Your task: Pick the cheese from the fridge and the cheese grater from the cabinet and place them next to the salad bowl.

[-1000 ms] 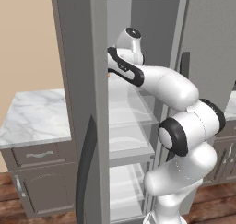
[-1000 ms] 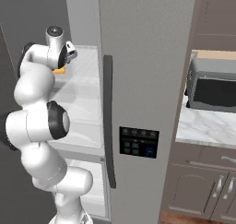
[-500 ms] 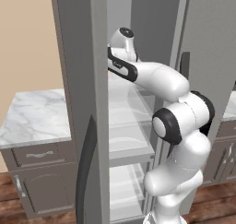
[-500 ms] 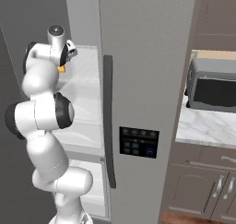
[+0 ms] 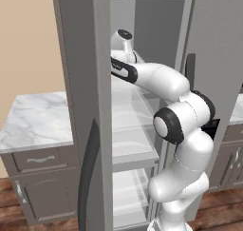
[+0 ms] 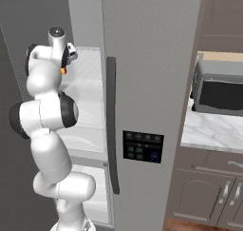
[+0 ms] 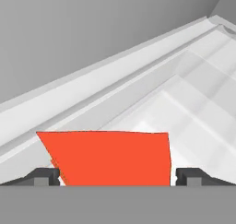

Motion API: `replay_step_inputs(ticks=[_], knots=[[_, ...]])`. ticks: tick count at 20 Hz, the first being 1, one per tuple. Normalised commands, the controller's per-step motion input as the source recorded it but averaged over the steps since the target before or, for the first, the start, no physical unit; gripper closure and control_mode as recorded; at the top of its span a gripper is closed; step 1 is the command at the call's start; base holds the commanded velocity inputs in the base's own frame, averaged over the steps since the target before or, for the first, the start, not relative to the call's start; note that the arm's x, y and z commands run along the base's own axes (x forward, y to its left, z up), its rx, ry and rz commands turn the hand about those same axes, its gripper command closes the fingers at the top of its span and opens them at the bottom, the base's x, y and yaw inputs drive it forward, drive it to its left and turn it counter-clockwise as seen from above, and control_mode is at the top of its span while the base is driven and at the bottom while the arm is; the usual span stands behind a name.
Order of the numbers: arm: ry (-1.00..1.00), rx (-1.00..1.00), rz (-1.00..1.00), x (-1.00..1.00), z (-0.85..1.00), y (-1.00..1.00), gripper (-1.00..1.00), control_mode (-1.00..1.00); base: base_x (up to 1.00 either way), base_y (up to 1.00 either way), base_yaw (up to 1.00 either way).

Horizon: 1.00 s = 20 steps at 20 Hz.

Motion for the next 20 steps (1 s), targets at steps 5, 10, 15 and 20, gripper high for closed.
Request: replay_step_inputs(ticks=[5, 10, 15, 20], knots=[[0.0, 0.05, 0.02, 0.03, -0.66, 0.21, 1.0, -1.0, 0.0, 0.0, 0.0], [0.0, 0.02, 0.03, 0.09, -0.55, 0.22, 1.0, -1.0, 0.0, 0.0, 0.0], [0.0, 0.0, 0.04, -0.01, -0.42, 0.21, 1.0, -1.0, 0.0, 0.0, 0.0], [-0.03, 0.0, -0.01, -0.54, 0.16, -0.02, 1.0, -1.0, 0.0, 0.0, 0.0]])
